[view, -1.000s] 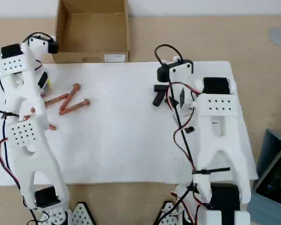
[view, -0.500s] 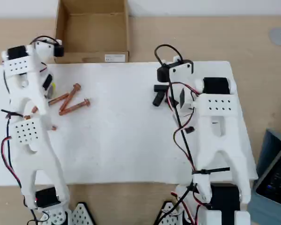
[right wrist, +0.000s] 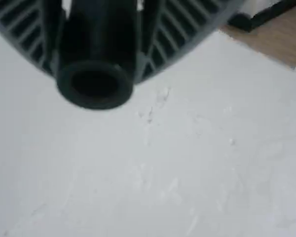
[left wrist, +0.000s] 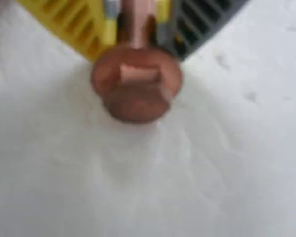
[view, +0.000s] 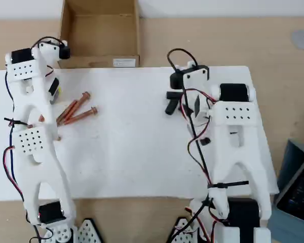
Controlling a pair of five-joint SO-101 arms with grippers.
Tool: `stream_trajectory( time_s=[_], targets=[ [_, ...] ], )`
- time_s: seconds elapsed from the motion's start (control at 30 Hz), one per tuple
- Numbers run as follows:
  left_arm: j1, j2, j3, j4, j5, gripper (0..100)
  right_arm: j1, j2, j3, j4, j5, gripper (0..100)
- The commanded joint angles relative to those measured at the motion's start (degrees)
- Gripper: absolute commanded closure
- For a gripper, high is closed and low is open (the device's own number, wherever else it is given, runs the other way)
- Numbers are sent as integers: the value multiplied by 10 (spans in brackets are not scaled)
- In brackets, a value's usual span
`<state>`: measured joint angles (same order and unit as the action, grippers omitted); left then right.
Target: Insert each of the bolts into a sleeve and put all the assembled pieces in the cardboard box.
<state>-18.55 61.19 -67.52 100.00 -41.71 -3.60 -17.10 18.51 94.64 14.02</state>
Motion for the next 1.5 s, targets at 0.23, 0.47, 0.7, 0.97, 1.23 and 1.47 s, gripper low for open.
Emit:
stream_trajectory(
  time_s=[0.23, 0.47, 0.7, 0.97, 1.23, 1.47],
  targets=[
    [31, -222, 11, 5, 156, 995, 10, -28, -169, 77, -2, 988],
    [84, -408, 128, 5, 176, 995, 10, -86, -180, 76, -2, 989],
    [138, -582, 288, 4, 236, 995, 11, -204, -164, 76, -2, 989],
    [197, -778, 481, 3, 304, 995, 41, -324, -41, 53, -66, 989],
    [215, -976, 713, -83, 373, 995, 77, -471, 98, -28, -70, 989],
    [215, -1163, 964, -239, 459, 995, 77, -569, 240, -108, -71, 989]
  ],
)
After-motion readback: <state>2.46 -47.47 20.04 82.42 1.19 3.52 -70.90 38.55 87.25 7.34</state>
